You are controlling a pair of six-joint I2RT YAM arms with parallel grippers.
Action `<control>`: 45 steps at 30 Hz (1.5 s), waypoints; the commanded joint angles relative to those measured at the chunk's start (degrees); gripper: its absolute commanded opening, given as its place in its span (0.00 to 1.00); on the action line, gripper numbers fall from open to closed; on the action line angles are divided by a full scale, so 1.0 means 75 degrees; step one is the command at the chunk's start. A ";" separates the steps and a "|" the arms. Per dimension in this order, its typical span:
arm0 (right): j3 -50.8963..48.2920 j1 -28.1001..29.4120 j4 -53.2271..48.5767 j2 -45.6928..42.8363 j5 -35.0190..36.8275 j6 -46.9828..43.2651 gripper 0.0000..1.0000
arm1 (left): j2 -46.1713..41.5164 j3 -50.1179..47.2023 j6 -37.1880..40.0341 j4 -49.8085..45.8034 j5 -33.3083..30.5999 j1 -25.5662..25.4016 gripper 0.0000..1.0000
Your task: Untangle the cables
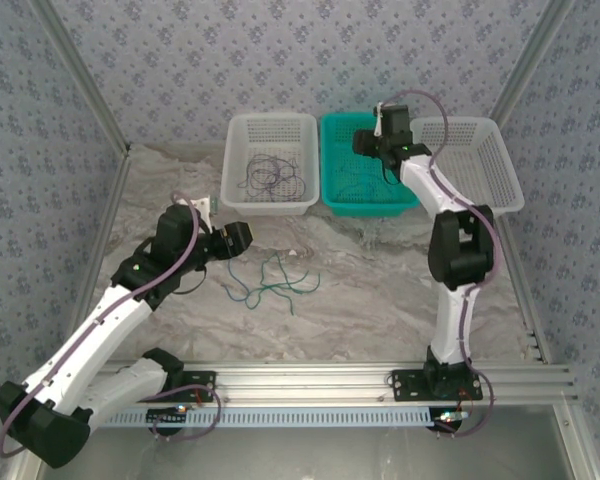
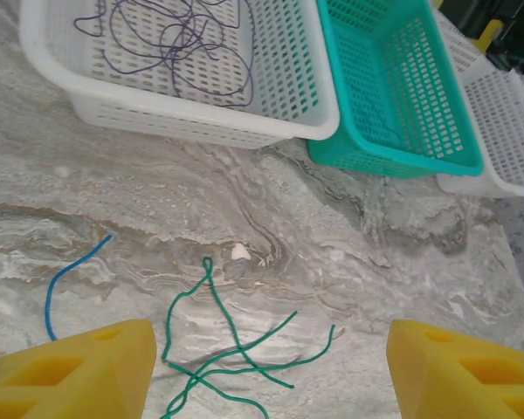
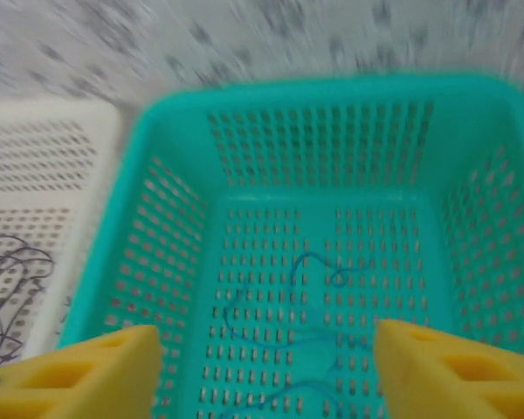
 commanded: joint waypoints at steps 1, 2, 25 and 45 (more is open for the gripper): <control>0.0534 0.0125 -0.1543 -0.0393 0.0314 0.0757 0.78 | -0.0007 -0.0063 0.0064 -0.0331 -0.0429 -0.0025 0.71; 0.0302 0.0152 -0.1312 -0.0614 0.0422 0.0806 0.83 | 0.0051 -0.0092 0.0067 -0.0356 -0.0469 -0.0031 0.71; -0.3234 0.2349 0.0242 -0.4352 -0.3314 0.0711 0.84 | 0.3684 -0.0871 -0.0323 0.0234 -0.2048 0.0281 0.70; -0.2963 0.2549 0.0112 -0.4213 -0.3347 0.0777 0.84 | 0.4081 -0.1210 -0.0470 0.1262 -0.1256 0.0531 0.00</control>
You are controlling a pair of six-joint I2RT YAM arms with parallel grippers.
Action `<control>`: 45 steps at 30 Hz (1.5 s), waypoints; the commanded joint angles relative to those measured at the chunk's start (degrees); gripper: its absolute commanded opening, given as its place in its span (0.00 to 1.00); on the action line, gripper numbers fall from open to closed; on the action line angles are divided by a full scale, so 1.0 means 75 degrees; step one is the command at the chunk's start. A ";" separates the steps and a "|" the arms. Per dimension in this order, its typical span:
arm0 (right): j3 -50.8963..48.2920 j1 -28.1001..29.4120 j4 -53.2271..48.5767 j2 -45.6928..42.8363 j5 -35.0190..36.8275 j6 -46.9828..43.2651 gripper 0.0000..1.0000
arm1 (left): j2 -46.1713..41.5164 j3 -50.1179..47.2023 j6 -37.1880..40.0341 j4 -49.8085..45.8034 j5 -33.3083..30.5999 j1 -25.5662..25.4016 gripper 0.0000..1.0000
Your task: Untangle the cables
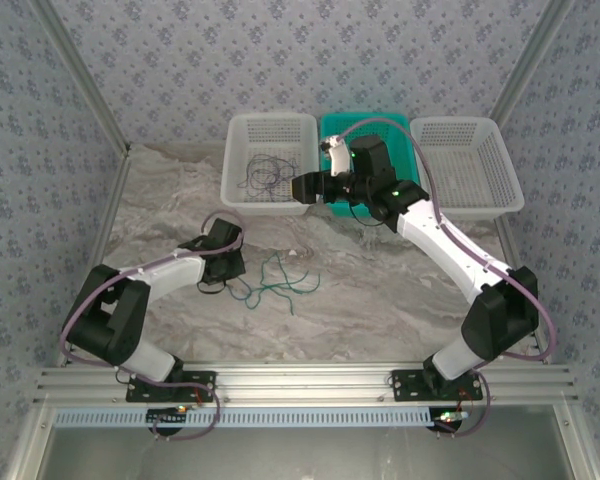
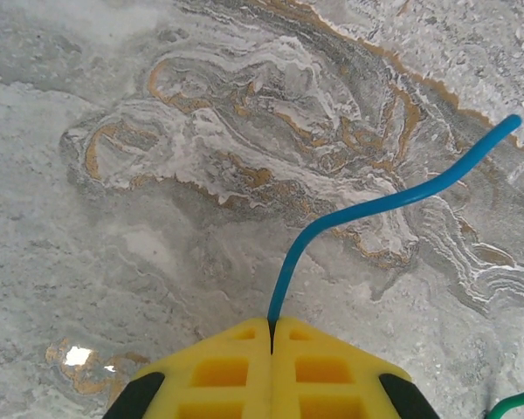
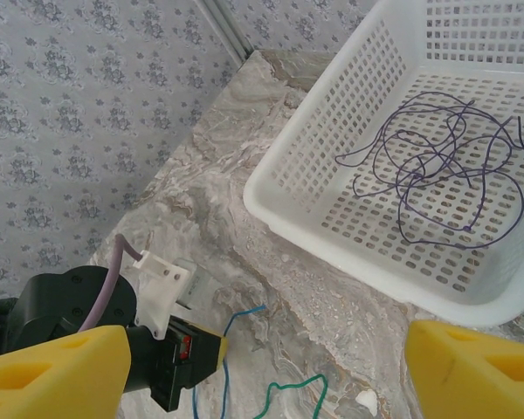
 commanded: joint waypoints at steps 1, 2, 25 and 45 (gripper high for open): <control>0.0243 0.0060 0.0006 -0.0073 -0.0186 -0.0005 0.84 | -0.0468 0.0083 -0.0027 -0.0182 0.0101 0.0050 0.00; 0.0255 0.0068 0.0011 -0.0074 -0.0186 -0.0004 0.84 | -0.0599 0.0084 -0.0026 -0.0228 0.0117 0.0050 0.00; 0.0287 0.1668 0.1295 0.1748 -0.2263 0.1345 0.81 | -0.4403 0.0905 0.0097 0.0397 0.0621 0.0038 0.00; 0.0033 0.0672 0.1118 0.1395 -0.0842 0.1300 0.00 | -0.5214 0.0428 0.0655 0.0581 0.1237 0.0038 0.51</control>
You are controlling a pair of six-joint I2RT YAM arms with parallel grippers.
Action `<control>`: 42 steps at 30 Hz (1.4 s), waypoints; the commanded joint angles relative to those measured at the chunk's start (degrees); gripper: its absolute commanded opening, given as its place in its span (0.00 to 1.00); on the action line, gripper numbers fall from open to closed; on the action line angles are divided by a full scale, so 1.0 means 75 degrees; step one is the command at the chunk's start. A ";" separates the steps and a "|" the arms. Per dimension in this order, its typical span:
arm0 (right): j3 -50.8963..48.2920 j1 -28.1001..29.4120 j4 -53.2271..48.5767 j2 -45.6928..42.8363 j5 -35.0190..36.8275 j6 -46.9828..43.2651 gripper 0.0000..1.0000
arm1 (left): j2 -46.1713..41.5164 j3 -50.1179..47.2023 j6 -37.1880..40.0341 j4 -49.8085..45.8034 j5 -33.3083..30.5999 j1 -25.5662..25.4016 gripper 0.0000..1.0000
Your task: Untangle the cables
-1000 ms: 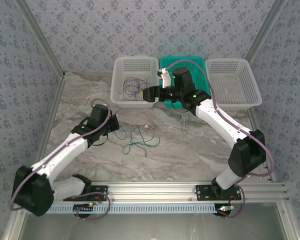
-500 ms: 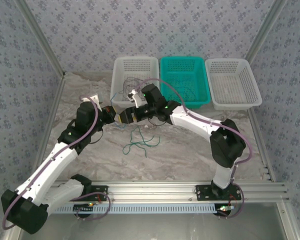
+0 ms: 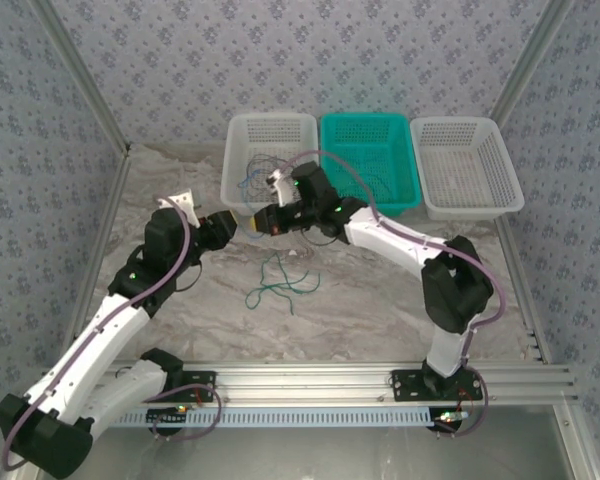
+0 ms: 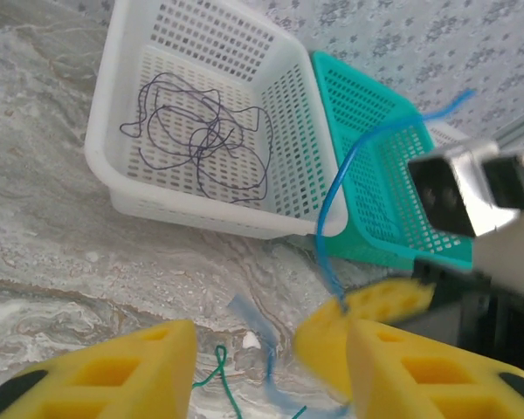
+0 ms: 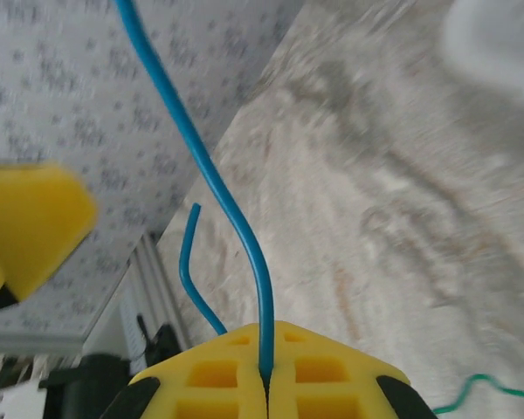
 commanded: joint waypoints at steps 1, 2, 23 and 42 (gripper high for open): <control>-0.0023 -0.0938 -0.0306 -0.0508 0.0870 -0.0405 0.00 | -0.0356 -0.0176 0.0341 0.0336 0.0599 0.0009 0.52; -0.0001 -0.1273 -0.0389 -0.0522 0.1127 -0.0514 0.00 | -0.0413 -0.0211 0.0412 0.0332 0.0801 0.0009 0.52; 0.2116 -0.3799 -0.2528 0.0551 0.3195 -0.0911 0.70 | 0.0252 -0.0386 0.0291 -0.1737 0.0298 -0.0388 0.54; 0.0528 -0.1314 -0.2391 -0.1420 0.1508 -0.1950 0.73 | 0.4886 0.0448 0.0722 -0.0490 -0.0051 -0.1353 0.55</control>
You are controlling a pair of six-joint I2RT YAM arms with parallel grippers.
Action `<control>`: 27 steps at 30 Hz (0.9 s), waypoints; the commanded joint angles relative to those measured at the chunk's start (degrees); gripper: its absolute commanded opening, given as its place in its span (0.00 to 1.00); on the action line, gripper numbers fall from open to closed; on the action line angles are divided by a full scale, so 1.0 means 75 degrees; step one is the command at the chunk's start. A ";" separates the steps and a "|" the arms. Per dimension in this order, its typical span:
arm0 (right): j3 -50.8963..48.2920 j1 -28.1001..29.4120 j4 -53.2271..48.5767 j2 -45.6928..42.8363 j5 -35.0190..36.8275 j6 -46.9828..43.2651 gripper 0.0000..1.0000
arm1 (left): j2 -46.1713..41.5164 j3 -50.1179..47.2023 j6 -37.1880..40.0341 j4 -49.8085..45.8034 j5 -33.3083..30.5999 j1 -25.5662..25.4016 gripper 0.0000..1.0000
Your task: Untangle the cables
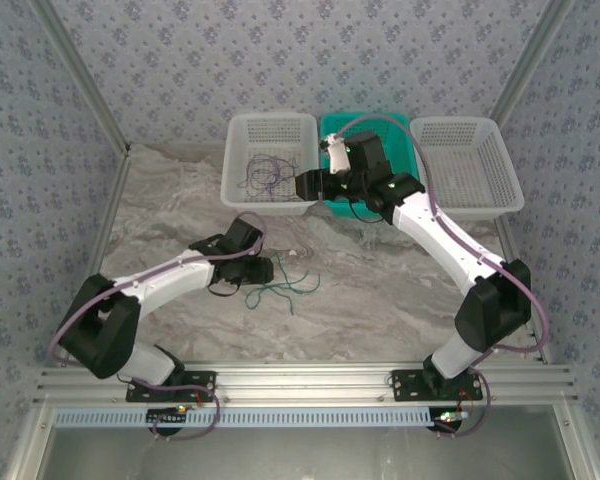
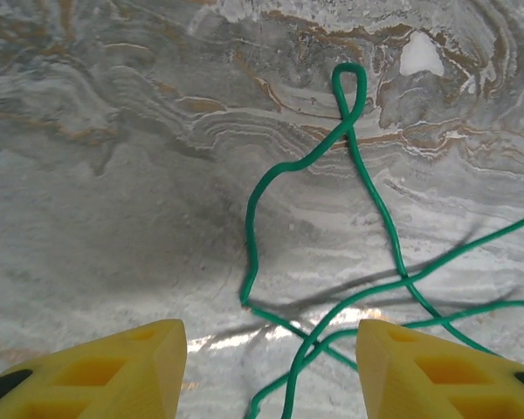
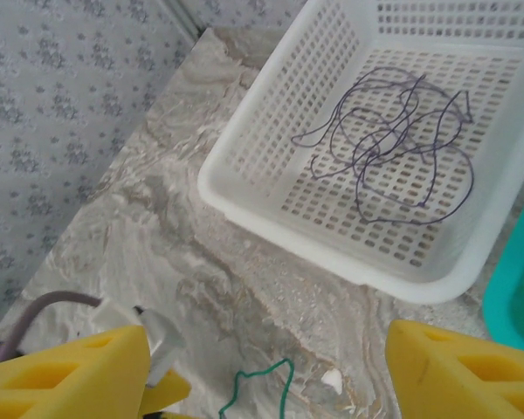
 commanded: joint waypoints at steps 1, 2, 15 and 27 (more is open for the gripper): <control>-0.0029 0.0090 -0.0157 0.0036 -0.0369 -0.0238 0.73 | 0.0415 0.0310 0.0504 0.0833 -0.0549 -0.0033 0.55; -0.0039 0.0148 -0.0207 0.0038 -0.0212 -0.0300 0.74 | 0.0608 0.0302 0.0712 0.1096 -0.0811 -0.0063 0.55; -0.0291 0.0105 -0.0265 -0.0228 0.0262 -0.0287 0.74 | 0.1291 0.0266 0.1426 0.2273 -0.1114 -0.0153 0.00; -0.0805 0.0087 0.0025 -0.0089 -0.0737 -0.0529 0.76 | -0.1785 0.0041 0.2537 0.1522 -0.0678 -0.0191 0.00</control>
